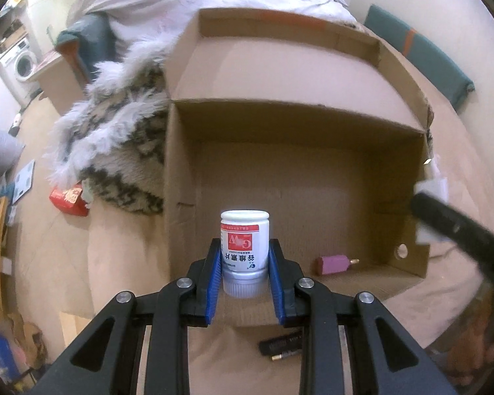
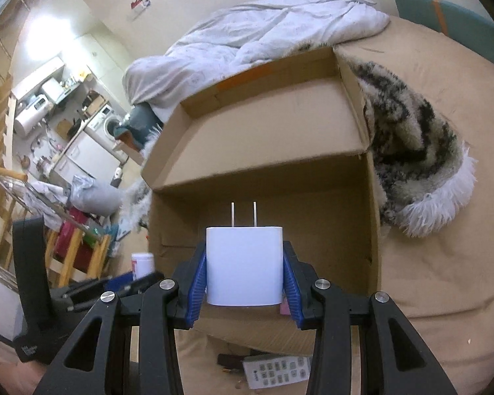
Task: Organize rigid objects
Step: 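Lower the medicine bottle and white plug into the box and open both grippers, then withdraw both grippers from the box, then grasp the white remote control with the right gripper while the left grasps the black flashlight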
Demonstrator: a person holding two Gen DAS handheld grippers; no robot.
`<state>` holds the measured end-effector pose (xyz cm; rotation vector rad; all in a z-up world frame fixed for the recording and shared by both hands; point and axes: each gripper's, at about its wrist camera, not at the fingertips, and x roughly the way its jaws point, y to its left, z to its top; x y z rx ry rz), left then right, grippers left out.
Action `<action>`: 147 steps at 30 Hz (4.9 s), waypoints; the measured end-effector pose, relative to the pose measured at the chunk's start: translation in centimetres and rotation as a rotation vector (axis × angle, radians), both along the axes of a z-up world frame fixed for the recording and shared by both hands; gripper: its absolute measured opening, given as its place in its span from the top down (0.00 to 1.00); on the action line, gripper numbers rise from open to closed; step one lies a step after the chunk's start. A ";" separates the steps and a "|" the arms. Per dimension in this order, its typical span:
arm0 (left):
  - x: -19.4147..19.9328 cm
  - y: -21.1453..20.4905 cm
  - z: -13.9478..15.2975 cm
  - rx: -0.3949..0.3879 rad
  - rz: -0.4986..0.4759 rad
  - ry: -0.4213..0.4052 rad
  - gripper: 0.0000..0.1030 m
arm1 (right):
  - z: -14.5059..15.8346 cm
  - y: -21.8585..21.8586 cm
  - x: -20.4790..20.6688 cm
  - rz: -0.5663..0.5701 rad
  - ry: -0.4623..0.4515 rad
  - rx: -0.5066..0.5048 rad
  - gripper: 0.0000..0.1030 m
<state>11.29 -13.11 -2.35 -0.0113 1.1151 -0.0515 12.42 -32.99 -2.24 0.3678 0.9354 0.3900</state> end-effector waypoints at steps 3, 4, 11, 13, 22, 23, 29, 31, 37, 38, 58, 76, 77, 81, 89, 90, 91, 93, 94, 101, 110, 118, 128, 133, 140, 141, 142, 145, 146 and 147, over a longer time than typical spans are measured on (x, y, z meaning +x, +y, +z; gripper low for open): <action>0.5 0.1 -1.6 -0.007 0.010 -0.007 0.77 | -2.4 0.5 0.6 0.005 0.079 0.007 0.57; 0.8 0.1 -2.3 -0.012 0.018 0.007 0.77 | -3.2 0.6 0.8 0.002 0.106 0.017 0.57; 1.1 -0.7 -3.5 0.007 -0.011 -0.003 0.77 | -5.2 2.3 1.5 0.042 0.150 -0.066 0.57; 1.0 -0.9 -3.6 0.016 -0.026 -0.008 0.77 | -5.8 2.7 1.7 0.049 0.164 -0.101 0.57; 1.2 -1.4 -4.9 0.046 -0.033 0.020 0.77 | -7.8 3.4 2.8 0.046 0.244 -0.206 0.57; 1.3 -1.3 -5.0 0.047 -0.033 0.022 0.77 | -8.0 3.4 3.0 0.042 0.251 -0.208 0.57; 1.7 -0.8 -5.5 0.040 -0.015 0.038 0.77 | -8.8 2.6 3.3 0.015 0.291 -0.183 0.57; 1.8 -0.6 -5.6 0.042 -0.012 0.034 0.77 | -8.7 2.6 3.4 0.013 0.289 -0.179 0.57; 1.5 -0.9 -5.4 0.056 -0.009 0.035 0.77 | -8.8 2.0 3.5 -0.009 0.305 -0.161 0.57; 1.5 -0.7 -5.4 0.055 -0.004 0.033 0.77 | -8.8 1.8 3.5 -0.023 0.309 -0.153 0.57; 0.5 -2.4 -2.4 0.107 -0.039 -0.067 0.37 | -4.3 0.4 3.5 -0.099 0.114 -0.105 0.02; 0.1 -1.5 -2.0 0.092 -0.028 -0.055 0.37 | -3.8 0.3 2.9 -0.094 0.111 -0.089 0.02; -0.1 -1.6 -1.8 0.094 -0.031 -0.060 0.37 | -3.7 0.3 2.8 -0.094 0.108 -0.087 0.02; -0.8 -1.3 -0.9 0.113 -0.036 -0.079 0.37 | -3.3 0.0 2.1 -0.101 0.098 -0.084 0.02; -3.5 1.9 0.4 0.069 0.027 -0.049 0.37 | -1.0 -1.2 -1.5 -0.094 0.068 -0.069 0.02; -3.9 2.4 0.5 0.059 0.043 -0.044 0.37 | -0.7 -1.3 -2.1 -0.085 0.054 -0.078 0.02; -4.4 2.9 0.6 0.048 0.059 -0.039 0.37 | -0.6 -1.4 -2.7 -0.082 0.050 -0.091 0.02; -5.2 3.7 0.6 0.032 0.079 -0.029 0.37 | -0.4 -1.6 -3.6 -0.077 0.046 -0.097 0.02; -5.6 4.0 0.6 0.028 0.087 -0.027 0.37 | -0.3 -1.6 -4.1 -0.075 0.044 -0.096 0.02; -8.1 5.5 0.3 0.038 0.126 -0.026 0.37 | 0.2 -1.5 -6.9 -0.081 0.011 -0.128 0.02; -8.8 7.3 -1.6 -0.008 0.193 0.038 0.37 | -1.3 -2.3 -7.9 -0.112 0.063 -0.144 0.02; -8.5 6.3 -4.1 -0.004 0.172 0.127 0.37 | -3.7 -3.5 -7.4 -0.123 0.150 -0.142 0.02; -8.0 4.1 -5.5 -0.001 0.124 0.160 0.37 | -9.6 -1.4 -5.5 0.007 0.403 -0.091 0.02; -7.8 4.0 -5.3 -0.009 0.121 0.155 0.37 | -11.8 0.5 -4.9 0.006 0.483 -0.113 0.02; -7.8 4.8 -5.3 -0.030 0.145 0.168 0.37 | -12.2 1.9 -4.2 0.003 0.488 -0.145 0.00; -7.8 4.9 -5.3 -0.033 0.147 0.169 0.37 | -12.2 2.2 -4.2 0.015 0.484 -0.154 0.00; -7.8 4.8 -5.3 -0.033 0.147 0.171 0.37 | -12.4 2.5 -4.3 0.028 0.486 -0.174 0.00; -7.7 4.5 -5.4 -0.018 0.138 0.174 0.37 | -12.9 3.0 -4.5 0.050 0.485 -0.241 0.00; -7.7 4.3 -5.5 -0.014 0.133 0.176 0.37 | -13.0 2.7 -4.6 0.048 0.486 -0.249 0.00; -7.8 4.3 -5.7 -0.009 0.129 0.179 0.37 | -13.1 2.3 -4.7 0.043 0.492 -0.255 0.00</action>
